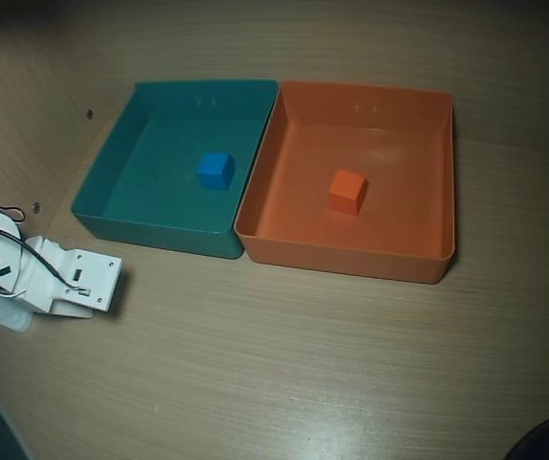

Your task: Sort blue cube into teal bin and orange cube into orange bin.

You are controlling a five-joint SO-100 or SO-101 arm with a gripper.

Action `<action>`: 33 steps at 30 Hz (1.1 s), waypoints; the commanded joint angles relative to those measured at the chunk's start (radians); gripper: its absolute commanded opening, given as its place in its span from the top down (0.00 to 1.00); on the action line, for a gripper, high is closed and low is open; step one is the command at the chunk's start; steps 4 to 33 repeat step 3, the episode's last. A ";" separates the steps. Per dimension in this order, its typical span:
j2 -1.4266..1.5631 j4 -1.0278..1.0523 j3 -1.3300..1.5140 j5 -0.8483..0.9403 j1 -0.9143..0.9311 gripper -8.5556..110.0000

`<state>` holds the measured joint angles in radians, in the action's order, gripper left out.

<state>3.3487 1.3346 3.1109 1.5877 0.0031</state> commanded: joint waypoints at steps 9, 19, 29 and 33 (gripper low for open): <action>0.006 0.020 0.063 -0.006 -0.005 0.96; 0.006 0.020 0.063 -0.006 -0.005 0.96; 0.006 0.020 0.063 -0.006 -0.005 0.96; 0.006 0.020 0.063 -0.006 -0.005 0.96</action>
